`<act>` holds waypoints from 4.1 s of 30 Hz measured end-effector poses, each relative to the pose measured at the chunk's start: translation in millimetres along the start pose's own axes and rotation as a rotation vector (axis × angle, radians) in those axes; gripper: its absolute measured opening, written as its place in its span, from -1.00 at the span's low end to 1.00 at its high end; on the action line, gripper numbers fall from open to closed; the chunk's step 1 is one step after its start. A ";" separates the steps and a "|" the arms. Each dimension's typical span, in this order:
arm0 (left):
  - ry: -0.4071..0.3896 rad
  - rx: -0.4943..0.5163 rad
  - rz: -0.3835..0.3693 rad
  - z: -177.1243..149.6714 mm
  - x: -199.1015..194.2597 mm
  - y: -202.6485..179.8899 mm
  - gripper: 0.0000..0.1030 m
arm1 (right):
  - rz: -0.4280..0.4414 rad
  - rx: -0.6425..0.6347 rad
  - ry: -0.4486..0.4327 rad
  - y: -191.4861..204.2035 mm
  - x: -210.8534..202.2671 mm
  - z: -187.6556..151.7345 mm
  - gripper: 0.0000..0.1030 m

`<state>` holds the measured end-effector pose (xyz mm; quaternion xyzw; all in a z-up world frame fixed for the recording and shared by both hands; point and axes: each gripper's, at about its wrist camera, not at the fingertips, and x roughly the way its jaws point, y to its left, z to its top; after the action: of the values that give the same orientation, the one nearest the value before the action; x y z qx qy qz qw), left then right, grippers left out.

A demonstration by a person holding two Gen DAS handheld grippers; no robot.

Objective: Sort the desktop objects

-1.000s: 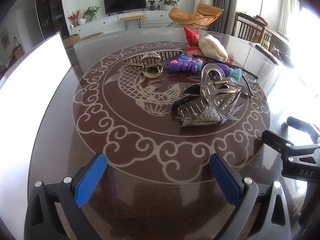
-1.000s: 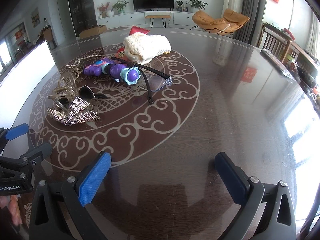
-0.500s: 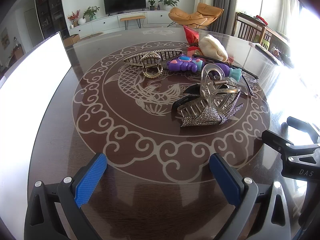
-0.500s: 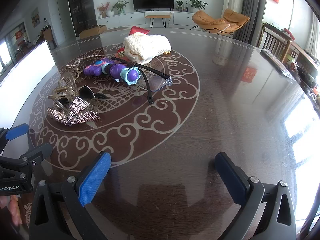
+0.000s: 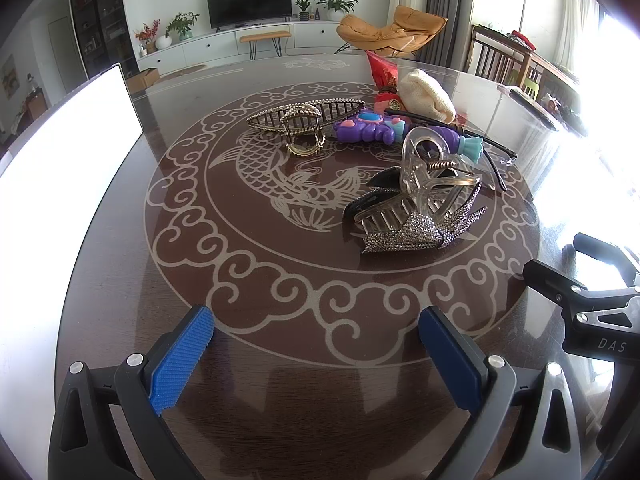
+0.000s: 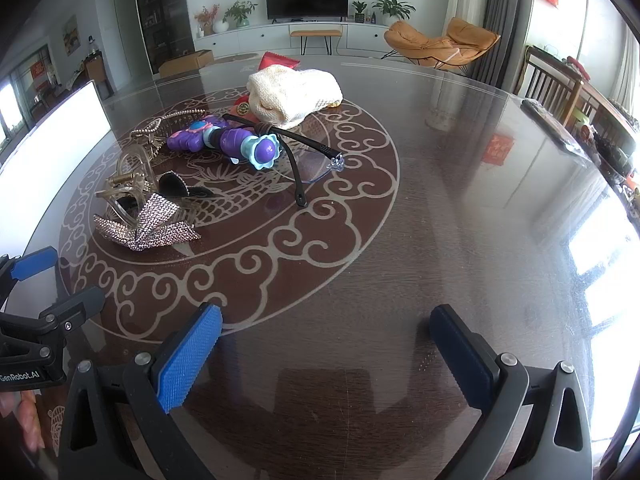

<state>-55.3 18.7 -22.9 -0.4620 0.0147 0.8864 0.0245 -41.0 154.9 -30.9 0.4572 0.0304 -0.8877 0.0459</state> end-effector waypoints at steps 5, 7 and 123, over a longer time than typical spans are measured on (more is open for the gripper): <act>0.000 0.000 0.000 0.4 0.3 -0.1 1.00 | 0.000 0.000 0.000 0.2 0.0 0.0 1.00; 0.000 0.000 0.000 0.5 0.4 -0.1 1.00 | 0.000 0.000 0.000 -0.1 -0.4 0.2 1.00; 0.021 0.052 -0.060 4.7 0.1 -0.4 1.00 | 0.000 0.000 0.000 1.0 0.1 -0.3 1.00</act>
<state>-59.1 19.4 -20.4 -0.4709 0.0240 0.8796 0.0627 -40.7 154.0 -31.1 0.4572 0.0304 -0.8877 0.0457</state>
